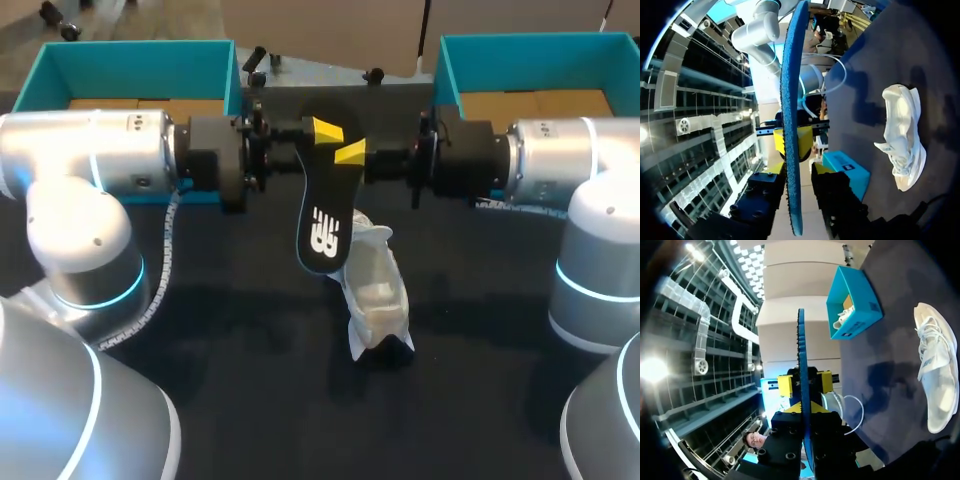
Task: Take the shoe out of the shoebox, open the shoe tongue, remove and reinsert the insole, then place the shoe into the shoebox
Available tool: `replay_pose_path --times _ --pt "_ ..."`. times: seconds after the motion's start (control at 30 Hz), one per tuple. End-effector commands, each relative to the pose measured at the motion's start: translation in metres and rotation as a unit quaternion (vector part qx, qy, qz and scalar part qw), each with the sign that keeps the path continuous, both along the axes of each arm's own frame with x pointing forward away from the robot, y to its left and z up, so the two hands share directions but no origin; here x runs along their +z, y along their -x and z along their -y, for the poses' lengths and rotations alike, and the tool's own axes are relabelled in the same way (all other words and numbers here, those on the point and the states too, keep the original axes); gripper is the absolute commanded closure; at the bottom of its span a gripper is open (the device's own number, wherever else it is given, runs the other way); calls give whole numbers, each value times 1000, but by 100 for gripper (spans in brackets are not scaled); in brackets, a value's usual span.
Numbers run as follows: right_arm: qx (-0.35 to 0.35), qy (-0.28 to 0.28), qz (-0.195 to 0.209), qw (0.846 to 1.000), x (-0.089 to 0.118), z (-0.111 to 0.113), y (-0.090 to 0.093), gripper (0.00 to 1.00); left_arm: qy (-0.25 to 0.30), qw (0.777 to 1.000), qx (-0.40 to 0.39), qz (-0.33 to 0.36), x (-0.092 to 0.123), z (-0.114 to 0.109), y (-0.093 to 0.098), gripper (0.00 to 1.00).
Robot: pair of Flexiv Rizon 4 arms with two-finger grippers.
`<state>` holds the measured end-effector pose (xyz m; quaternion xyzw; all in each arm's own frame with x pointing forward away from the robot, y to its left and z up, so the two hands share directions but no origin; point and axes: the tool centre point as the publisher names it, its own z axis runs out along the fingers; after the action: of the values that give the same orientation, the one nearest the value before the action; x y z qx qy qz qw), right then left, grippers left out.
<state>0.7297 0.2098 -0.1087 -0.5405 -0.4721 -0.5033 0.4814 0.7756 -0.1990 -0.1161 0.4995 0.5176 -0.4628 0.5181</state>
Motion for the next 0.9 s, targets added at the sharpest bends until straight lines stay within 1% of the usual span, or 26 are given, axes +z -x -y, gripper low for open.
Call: replay_pose_path --times 0.03,0.1,0.17,0.23,0.27,0.43,0.47,0.5,0.63,0.73,0.9 --pt "-3 2 -1 1000 1 -3 2 100 4 1000 7 0 -4 3 0 73" --pt "-4 2 -1 1000 1 -3 2 100 4 1000 9 -2 -4 3 0 73" --pt "-4 3 -2 1000 1 -3 2 100 4 1000 10 -4 -5 2 1 79" --pt "-4 3 -2 1000 1 -3 2 100 5 1000 11 -5 -6 2 1 98" --pt "-4 3 -2 1000 1 -3 2 100 6 1000 10 -9 -6 2 2 100" --pt "-4 6 -4 1000 -1 -4 2 100 7 1000 8 -12 -7 4 5 100" --pt "-3 12 -5 1000 -1 -3 2 73 8 1000 5 -16 -7 4 6 100" --pt "-5 18 -5 1000 -2 -2 3 0 8 1000 4 -18 -8 4 6 100" --pt "-16 34 8 999 -6 6 7 0 4 999 -1 -33 -10 2 7 100" --pt "-33 44 24 998 -11 17 11 0 1 999 -3 -47 -13 1 9 100" --pt "-37 78 61 994 -17 32 17 0 0 997 -14 -82 -18 0 18 100"
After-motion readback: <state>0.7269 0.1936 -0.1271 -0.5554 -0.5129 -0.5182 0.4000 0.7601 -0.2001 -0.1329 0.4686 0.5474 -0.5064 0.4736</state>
